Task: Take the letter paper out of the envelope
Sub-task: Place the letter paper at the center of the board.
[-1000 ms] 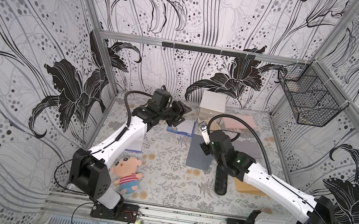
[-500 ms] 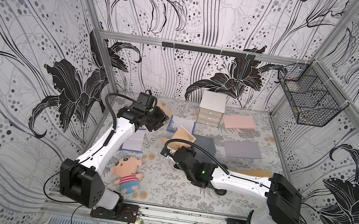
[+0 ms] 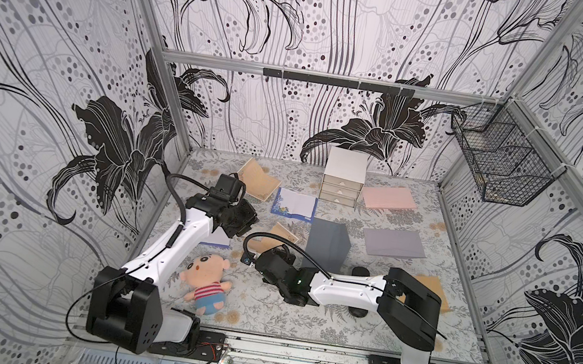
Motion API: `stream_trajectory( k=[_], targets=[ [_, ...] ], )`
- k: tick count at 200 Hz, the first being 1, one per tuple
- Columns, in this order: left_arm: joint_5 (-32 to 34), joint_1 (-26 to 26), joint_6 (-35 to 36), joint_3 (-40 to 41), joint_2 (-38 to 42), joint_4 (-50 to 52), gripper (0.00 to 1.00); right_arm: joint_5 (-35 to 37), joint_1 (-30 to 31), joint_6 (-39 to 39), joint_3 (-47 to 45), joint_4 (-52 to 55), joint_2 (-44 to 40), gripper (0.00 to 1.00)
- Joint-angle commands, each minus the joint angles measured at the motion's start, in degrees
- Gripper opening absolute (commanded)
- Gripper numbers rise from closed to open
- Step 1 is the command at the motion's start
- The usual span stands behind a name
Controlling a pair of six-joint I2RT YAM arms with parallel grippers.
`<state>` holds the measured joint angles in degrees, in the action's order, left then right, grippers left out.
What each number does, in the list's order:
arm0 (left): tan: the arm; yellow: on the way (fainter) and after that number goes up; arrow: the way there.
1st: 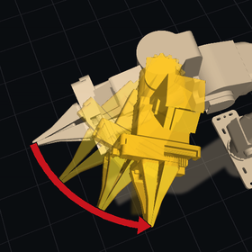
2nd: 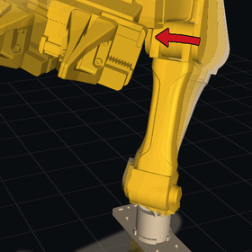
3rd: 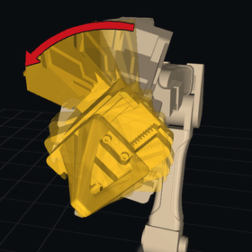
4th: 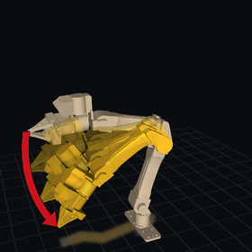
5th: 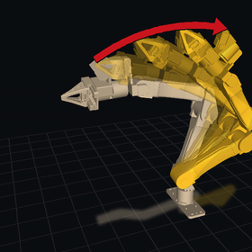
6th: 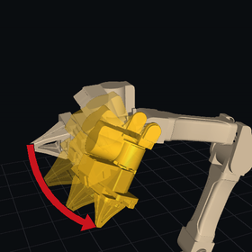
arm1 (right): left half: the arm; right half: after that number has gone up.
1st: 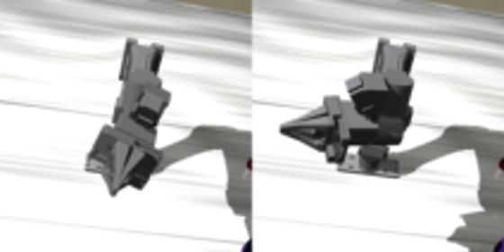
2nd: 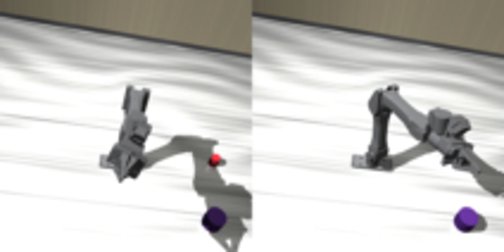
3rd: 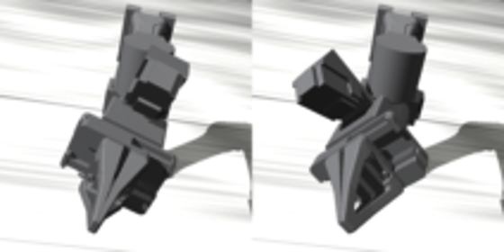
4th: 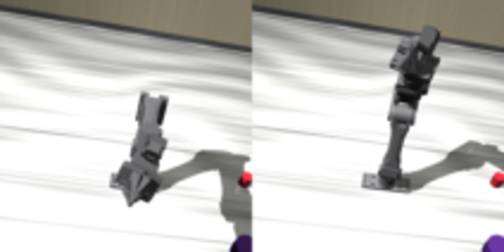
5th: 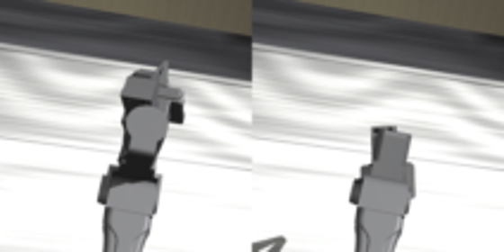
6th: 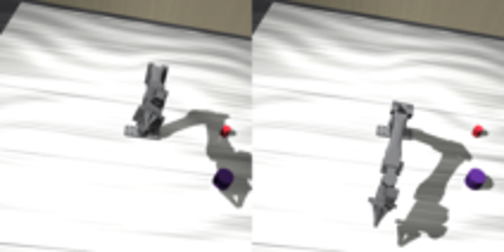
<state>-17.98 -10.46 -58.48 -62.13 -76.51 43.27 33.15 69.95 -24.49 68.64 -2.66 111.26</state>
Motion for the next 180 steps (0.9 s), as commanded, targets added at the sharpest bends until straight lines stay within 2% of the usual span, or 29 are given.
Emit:
stream_trajectory(
  k=[1, 27, 64, 85, 106, 180],
  targets=[
    [1.76, 0.71, 2.43, 2.72, 1.24, -3.23, 0.37, -2.83, 0.34, 4.83, 2.63, 3.56, 2.03, 0.00],
    [0.40, 1.86, 1.44, 6.17, 2.68, -7.66, 0.37, -3.86, 0.38, 8.05, 5.13, 8.45, 4.94, 0.00],
    [0.17, 1.96, 2.14, 7.43, 2.35, -7.27, 0.35, -6.20, 0.45, 10.79, 7.70, 13.33, 6.98, 0.00],
    [0.22, 2.03, 2.14, 8.32, 2.56, -7.10, 0.34, -7.41, 0.52, 11.31, 8.22, 15.02, 7.46, 0.04],
    [-0.04, 2.13, 2.49, 8.48, 1.63, -6.38, 0.34, -8.89, 0.48, 11.31, 9.01, 16.76, 8.29, 0.02],
    [2.64, 2.31, 4.67, 6.34, 2.56, -2.79, 0.32, -24.41, -0.91, 11.86, 19.47, 33.11, 12.53, 0.00]
  ],
)
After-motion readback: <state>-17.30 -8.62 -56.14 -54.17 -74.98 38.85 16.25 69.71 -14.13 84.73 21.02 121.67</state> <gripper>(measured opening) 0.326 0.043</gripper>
